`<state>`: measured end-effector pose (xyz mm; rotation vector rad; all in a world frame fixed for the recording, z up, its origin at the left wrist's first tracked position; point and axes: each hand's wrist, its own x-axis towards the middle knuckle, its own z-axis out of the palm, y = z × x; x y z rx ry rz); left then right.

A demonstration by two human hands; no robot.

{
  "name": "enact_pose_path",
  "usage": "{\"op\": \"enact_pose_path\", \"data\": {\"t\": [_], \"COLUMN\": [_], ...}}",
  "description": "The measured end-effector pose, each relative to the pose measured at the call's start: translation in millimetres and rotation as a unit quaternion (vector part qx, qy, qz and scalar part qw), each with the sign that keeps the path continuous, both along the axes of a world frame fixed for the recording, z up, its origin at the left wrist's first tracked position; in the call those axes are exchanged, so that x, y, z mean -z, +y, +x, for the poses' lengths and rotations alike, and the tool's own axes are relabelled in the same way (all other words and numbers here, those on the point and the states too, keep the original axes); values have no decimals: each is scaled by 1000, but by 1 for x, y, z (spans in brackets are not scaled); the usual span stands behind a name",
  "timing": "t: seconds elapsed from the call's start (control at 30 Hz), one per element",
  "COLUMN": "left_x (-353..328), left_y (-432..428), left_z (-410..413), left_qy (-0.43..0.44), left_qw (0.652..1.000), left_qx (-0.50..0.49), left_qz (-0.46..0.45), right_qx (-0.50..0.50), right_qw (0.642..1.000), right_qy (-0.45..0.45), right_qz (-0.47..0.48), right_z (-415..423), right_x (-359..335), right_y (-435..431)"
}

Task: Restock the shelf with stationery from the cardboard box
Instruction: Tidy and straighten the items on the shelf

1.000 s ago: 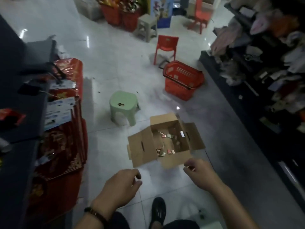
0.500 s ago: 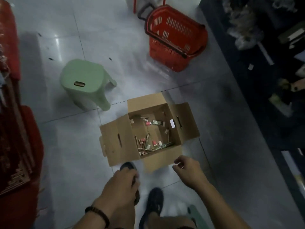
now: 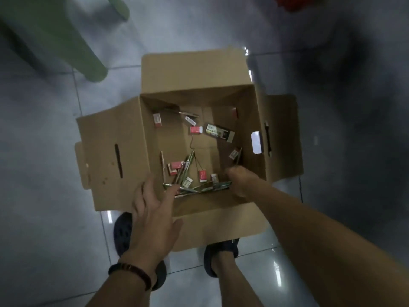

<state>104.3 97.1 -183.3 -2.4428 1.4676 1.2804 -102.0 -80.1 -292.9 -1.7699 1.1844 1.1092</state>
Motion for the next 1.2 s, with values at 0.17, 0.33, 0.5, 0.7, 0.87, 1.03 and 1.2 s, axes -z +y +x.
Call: {"op": "enact_pose_path", "data": {"t": [0.17, 0.33, 0.5, 0.7, 0.87, 1.03, 1.2], "left_x": [51, 64, 65, 67, 73, 74, 68], "left_y": [16, 19, 20, 14, 22, 25, 18], "left_z": [-21, -26, -22, -22, -24, -24, -25], "left_qy": [-17, -38, -40, -31, -43, -47, -33], "left_qw": [1000, 999, 998, 999, 997, 996, 997], "left_qx": [18, 33, 46, 36, 67, 78, 68], "left_qz": [1, 5, 11, 22, 13, 9, 19], "right_qx": [-18, -20, -47, -40, -90, -129, -193], "right_qw": [999, 997, 996, 999, 994, 988, 978], "right_qy": [-11, -3, 9, -13, -4, -17, 8], "right_qz": [34, 69, 74, 29, 58, 77, 73], "right_z": [-7, -9, -15, -13, -7, -10, -5], "right_x": [60, 86, 84, 80, 81, 81, 63], "right_y": [14, 25, 27, 23, 25, 27, 28]}}
